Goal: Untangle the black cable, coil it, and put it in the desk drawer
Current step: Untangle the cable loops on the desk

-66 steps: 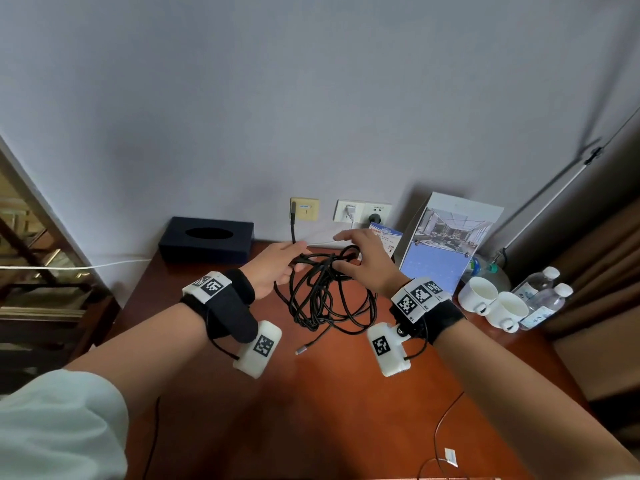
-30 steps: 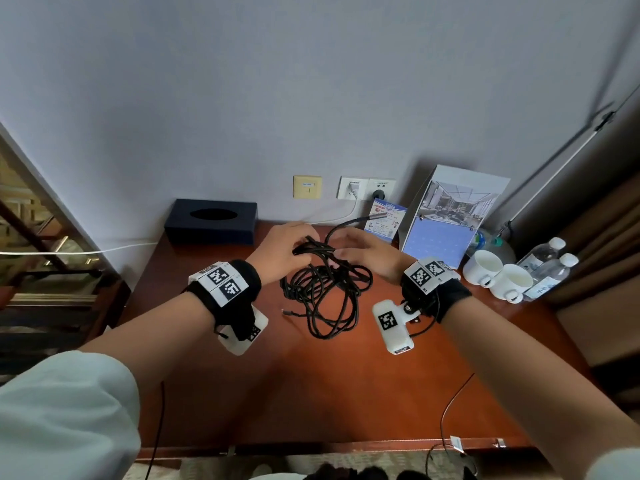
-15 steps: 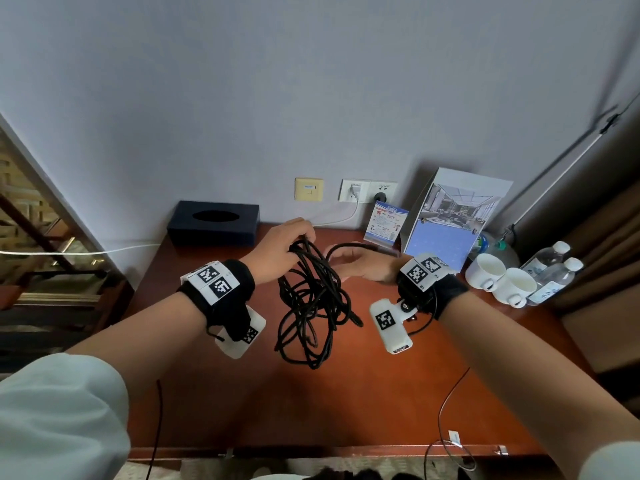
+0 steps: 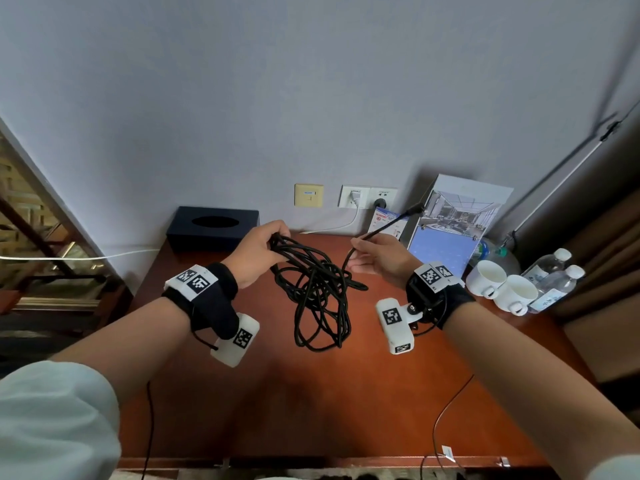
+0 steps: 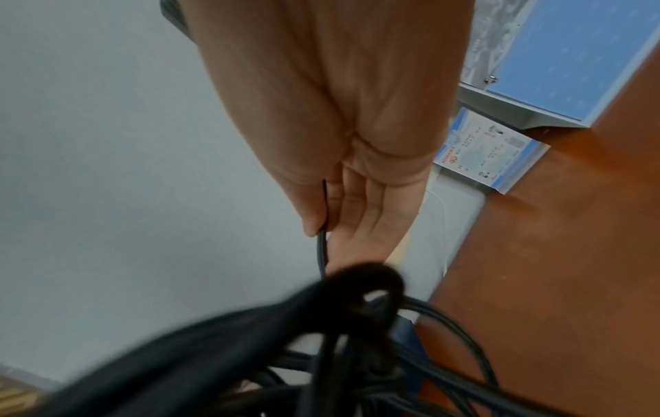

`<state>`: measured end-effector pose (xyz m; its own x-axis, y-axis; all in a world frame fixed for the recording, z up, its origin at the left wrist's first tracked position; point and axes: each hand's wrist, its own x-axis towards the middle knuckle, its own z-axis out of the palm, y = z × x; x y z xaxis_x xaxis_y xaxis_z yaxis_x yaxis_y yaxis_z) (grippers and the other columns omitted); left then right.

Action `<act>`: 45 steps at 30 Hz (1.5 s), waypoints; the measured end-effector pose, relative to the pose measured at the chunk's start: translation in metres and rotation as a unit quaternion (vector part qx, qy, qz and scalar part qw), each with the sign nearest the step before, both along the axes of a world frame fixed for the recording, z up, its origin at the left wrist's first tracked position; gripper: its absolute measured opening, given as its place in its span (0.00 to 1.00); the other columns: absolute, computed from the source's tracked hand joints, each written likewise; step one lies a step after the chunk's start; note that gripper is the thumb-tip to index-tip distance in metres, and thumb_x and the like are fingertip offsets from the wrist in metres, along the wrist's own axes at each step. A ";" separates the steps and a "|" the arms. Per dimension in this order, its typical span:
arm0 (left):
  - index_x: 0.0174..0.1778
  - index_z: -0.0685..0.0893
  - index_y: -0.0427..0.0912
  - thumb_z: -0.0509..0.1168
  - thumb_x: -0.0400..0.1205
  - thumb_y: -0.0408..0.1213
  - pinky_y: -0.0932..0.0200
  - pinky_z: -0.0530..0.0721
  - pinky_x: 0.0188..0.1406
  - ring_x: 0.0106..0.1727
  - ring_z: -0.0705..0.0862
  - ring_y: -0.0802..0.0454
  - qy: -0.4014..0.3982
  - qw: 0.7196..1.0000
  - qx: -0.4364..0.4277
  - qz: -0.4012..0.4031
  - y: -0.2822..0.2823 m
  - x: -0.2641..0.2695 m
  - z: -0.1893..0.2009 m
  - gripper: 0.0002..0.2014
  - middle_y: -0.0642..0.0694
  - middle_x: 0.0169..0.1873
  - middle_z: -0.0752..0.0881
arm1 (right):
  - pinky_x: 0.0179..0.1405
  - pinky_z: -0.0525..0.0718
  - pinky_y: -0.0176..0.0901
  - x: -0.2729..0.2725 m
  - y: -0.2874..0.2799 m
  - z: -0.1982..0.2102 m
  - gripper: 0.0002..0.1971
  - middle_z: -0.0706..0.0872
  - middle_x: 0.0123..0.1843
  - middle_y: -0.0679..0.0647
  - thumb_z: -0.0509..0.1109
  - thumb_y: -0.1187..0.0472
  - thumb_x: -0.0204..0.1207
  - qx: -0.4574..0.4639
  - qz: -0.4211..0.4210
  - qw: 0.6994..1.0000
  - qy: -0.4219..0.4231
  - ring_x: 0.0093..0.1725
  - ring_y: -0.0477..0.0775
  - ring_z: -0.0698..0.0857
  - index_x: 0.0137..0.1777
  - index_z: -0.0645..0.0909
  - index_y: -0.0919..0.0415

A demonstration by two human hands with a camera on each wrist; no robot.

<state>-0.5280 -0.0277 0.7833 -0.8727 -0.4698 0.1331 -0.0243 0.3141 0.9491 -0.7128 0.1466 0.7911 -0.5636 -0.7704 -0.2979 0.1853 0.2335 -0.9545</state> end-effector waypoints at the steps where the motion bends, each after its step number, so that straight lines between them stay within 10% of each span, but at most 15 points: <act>1: 0.31 0.76 0.52 0.71 0.72 0.19 0.58 0.78 0.39 0.36 0.77 0.54 -0.012 1.000 0.004 -0.024 0.001 0.001 0.001 0.21 0.49 0.32 0.80 | 0.34 0.89 0.41 0.001 -0.001 0.001 0.05 0.85 0.34 0.57 0.67 0.63 0.82 0.003 -0.005 1.000 0.017 0.31 0.50 0.90 0.45 0.78 0.64; 4: 0.34 0.77 0.53 0.77 0.69 0.25 0.51 0.83 0.46 0.39 0.81 0.53 -0.092 0.987 -0.059 -0.114 0.003 0.002 0.004 0.19 0.49 0.36 0.83 | 0.31 0.89 0.41 0.000 -0.004 0.007 0.04 0.84 0.34 0.59 0.68 0.65 0.81 -0.008 -0.034 0.998 0.050 0.28 0.50 0.88 0.46 0.76 0.63; 8: 0.34 0.73 0.54 0.80 0.67 0.33 0.69 0.74 0.37 0.34 0.76 0.63 -0.127 0.950 -0.220 -0.181 0.013 -0.001 0.005 0.20 0.57 0.35 0.79 | 0.32 0.89 0.43 -0.001 -0.007 0.012 0.03 0.85 0.34 0.63 0.69 0.66 0.80 -0.017 0.003 0.998 0.066 0.30 0.54 0.89 0.46 0.77 0.63; 16: 0.31 0.73 0.50 0.67 0.71 0.20 0.72 0.70 0.35 0.32 0.74 0.64 -0.033 0.964 -0.248 -0.090 0.010 -0.015 0.001 0.18 0.56 0.31 0.78 | 0.40 0.90 0.41 0.009 -0.016 0.003 0.03 0.86 0.38 0.62 0.69 0.68 0.79 -0.007 0.097 0.993 0.071 0.35 0.52 0.89 0.47 0.79 0.68; 22: 0.29 0.73 0.49 0.61 0.76 0.19 0.73 0.68 0.30 0.28 0.71 0.65 -0.048 0.991 -0.122 0.038 0.001 -0.018 -0.004 0.19 0.53 0.27 0.75 | 0.39 0.78 0.35 0.011 -0.015 -0.008 0.05 0.82 0.35 0.50 0.71 0.67 0.78 0.119 0.262 0.922 0.260 0.33 0.44 0.80 0.41 0.80 0.62; 29: 0.37 0.77 0.41 0.61 0.77 0.13 0.61 0.74 0.33 0.33 0.75 0.53 -0.033 0.984 0.135 0.109 -0.009 -0.017 -0.013 0.16 0.44 0.32 0.76 | 0.56 0.83 0.44 0.002 -0.010 -0.010 0.17 0.86 0.48 0.57 0.60 0.50 0.85 0.076 0.153 0.985 -0.002 0.47 0.53 0.85 0.58 0.81 0.62; 33: 0.44 0.79 0.43 0.60 0.79 0.15 0.56 0.75 0.33 0.30 0.73 0.52 -0.026 0.942 0.296 0.153 -0.011 -0.015 -0.013 0.16 0.45 0.33 0.75 | 0.71 0.72 0.58 -0.009 -0.007 -0.012 0.02 0.81 0.44 0.58 0.67 0.66 0.79 0.052 0.107 0.991 -0.061 0.45 0.56 0.77 0.46 0.80 0.63; 41: 0.51 0.81 0.41 0.64 0.78 0.17 0.55 0.79 0.38 0.34 0.80 0.50 -0.082 0.927 0.348 0.116 -0.011 -0.011 -0.015 0.15 0.44 0.36 0.80 | 0.31 0.68 0.37 0.004 -0.008 -0.002 0.06 0.78 0.36 0.55 0.67 0.63 0.82 0.067 0.135 0.980 0.132 0.34 0.50 0.73 0.44 0.82 0.62; 45: 0.45 0.83 0.50 0.74 0.74 0.28 0.64 0.79 0.44 0.43 0.83 0.58 -0.169 0.983 0.072 -0.006 -0.004 -0.001 0.003 0.12 0.54 0.38 0.84 | 0.33 0.75 0.28 0.005 -0.008 0.004 0.05 0.84 0.30 0.47 0.68 0.69 0.79 0.020 0.099 0.977 0.187 0.29 0.40 0.79 0.47 0.83 0.72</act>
